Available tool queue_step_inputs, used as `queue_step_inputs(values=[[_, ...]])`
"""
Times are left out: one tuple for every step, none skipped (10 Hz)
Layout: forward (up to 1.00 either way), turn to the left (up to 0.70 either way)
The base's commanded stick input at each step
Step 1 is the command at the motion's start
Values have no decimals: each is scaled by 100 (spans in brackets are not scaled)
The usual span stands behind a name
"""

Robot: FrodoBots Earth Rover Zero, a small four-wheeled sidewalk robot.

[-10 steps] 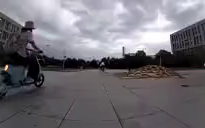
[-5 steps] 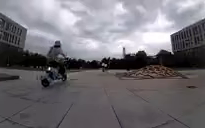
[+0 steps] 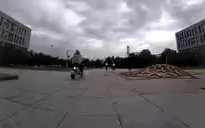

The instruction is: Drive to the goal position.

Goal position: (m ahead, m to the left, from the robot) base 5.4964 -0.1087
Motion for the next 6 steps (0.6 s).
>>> queue_step_inputs(values=[[70, 0], [70, 0], [70, 0], [70, 0], [70, 0], [70, 0]])
